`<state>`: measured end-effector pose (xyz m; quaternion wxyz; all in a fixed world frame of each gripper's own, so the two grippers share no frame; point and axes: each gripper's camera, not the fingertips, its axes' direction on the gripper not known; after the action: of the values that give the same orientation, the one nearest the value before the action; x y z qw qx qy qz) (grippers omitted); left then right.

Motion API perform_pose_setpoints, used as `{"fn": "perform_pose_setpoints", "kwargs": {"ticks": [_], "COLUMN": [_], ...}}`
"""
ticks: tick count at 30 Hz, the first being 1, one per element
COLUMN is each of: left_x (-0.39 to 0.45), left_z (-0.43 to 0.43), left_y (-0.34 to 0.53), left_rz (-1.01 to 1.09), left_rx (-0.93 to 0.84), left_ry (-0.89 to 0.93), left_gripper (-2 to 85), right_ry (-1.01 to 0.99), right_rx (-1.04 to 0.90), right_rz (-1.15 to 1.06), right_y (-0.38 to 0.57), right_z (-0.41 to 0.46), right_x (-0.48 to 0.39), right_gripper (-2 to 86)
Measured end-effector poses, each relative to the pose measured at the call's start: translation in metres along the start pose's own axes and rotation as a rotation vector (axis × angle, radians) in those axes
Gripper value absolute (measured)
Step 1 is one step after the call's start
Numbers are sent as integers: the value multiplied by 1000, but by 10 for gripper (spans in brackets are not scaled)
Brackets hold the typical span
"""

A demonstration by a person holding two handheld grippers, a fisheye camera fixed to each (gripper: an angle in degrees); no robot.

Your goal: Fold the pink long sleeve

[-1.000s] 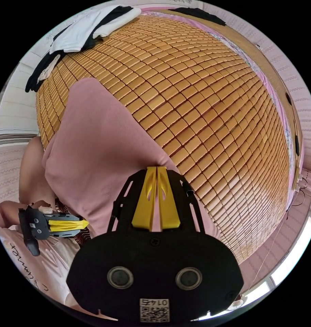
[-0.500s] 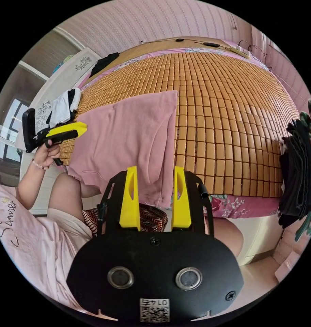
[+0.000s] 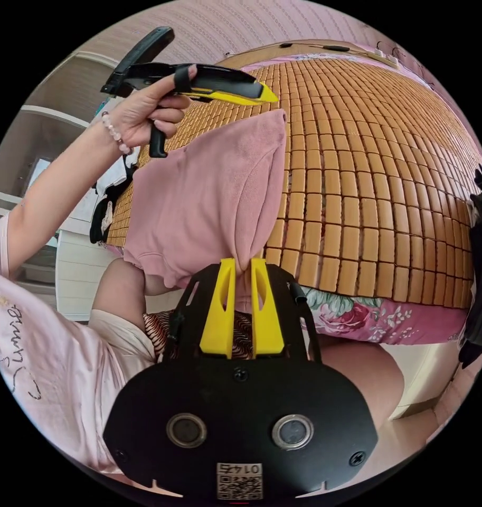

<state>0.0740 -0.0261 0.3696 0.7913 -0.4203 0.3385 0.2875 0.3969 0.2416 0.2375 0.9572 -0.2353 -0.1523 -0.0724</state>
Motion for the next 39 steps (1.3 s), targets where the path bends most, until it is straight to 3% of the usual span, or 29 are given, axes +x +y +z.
{"fn": "perform_pose_setpoints", "kwargs": {"ticks": [2, 3, 12, 16, 19, 23, 26, 28, 35, 39], "left_x": [-5, -5, 13, 2, -31, -93, -134, -146, -82, -45], "left_z": [32, 32, -50, -105, -137, -124, -91, -86, -94, -79], "left_y": [-14, -15, -25, 17, 83, 195, 266, 296, 311, 304], "left_rz": [-35, -23, 90, 142, 85, -166, -449, -567, -419, -294], "left_rx": [-148, -135, 208, 344, 410, 346, 267, 308, 418, 406], "left_ry": [-100, -107, 101, 166, 147, 130, 81, 131, 142, 38], "left_gripper": [58, 45, -6, -8, -8, -7, -6, -2, 70, 127], "right_ry": [-23, -25, 43, 16, -7, -71, -85, -11, 67, 164], "right_rx": [64, 83, 368, 481, 407, 57, -203, -251, 49, 173], "right_rz": [-12, -14, 73, -80, -315, -609, -667, -681, -480, -569], "right_y": [10, 12, 58, 69, 52, 16, 1, -1, -50, -106], "right_z": [-11, -15, -110, -150, -142, -56, 23, 38, -21, -38], "right_x": [5, 6, 41, 12, -44, -130, -168, -181, -173, -194], "right_gripper": [40, 39, 35, 38, 41, 54, 54, 58, 94, 120]}}
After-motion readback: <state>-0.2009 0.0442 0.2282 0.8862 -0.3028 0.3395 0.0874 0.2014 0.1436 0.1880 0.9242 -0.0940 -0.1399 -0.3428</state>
